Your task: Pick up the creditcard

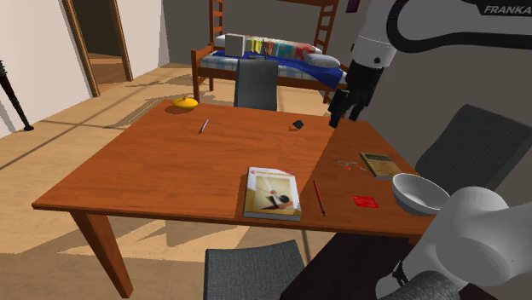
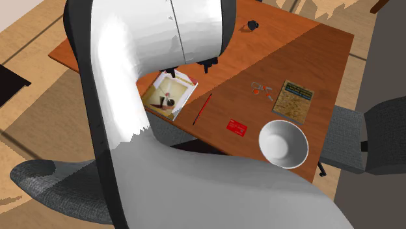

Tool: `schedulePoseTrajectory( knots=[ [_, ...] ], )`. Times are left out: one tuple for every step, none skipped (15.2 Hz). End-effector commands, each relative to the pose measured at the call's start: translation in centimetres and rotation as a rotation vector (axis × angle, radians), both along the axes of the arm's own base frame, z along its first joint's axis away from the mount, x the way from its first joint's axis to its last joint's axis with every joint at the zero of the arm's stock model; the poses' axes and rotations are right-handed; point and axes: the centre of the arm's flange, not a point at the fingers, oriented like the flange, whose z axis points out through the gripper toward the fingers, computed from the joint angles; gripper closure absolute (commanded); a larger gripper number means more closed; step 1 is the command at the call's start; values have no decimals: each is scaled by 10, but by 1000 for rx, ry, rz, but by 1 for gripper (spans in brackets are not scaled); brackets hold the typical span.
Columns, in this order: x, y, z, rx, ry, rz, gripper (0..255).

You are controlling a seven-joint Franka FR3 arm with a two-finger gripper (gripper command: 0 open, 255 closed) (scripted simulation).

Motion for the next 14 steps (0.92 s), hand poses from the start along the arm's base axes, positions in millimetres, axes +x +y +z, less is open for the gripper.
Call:
schedulePoseTrajectory(
  knots=[
    [0,0,0,0,0,0,0],
    [-11,-6,-10,8,-18,35,0],
    [-22,-13,-19,15,-36,70,0],
    [-32,-20,-29,23,-54,105,0],
    [-42,-27,-40,31,-73,141,0],
    [-52,-34,-50,38,-91,176,0],
    [-61,-42,-61,46,-109,211,0],
    [-70,-50,-72,54,-127,246,0],
    [-78,-58,-83,61,-145,281,0],
    [-85,-66,-94,69,-163,316,0],
    [-93,-74,-106,77,-182,351,0],
    [-99,-83,-118,84,-200,386,0],
    [-105,-92,-130,92,-218,422,0],
    [-111,-100,-142,100,-236,457,0]
  ],
)
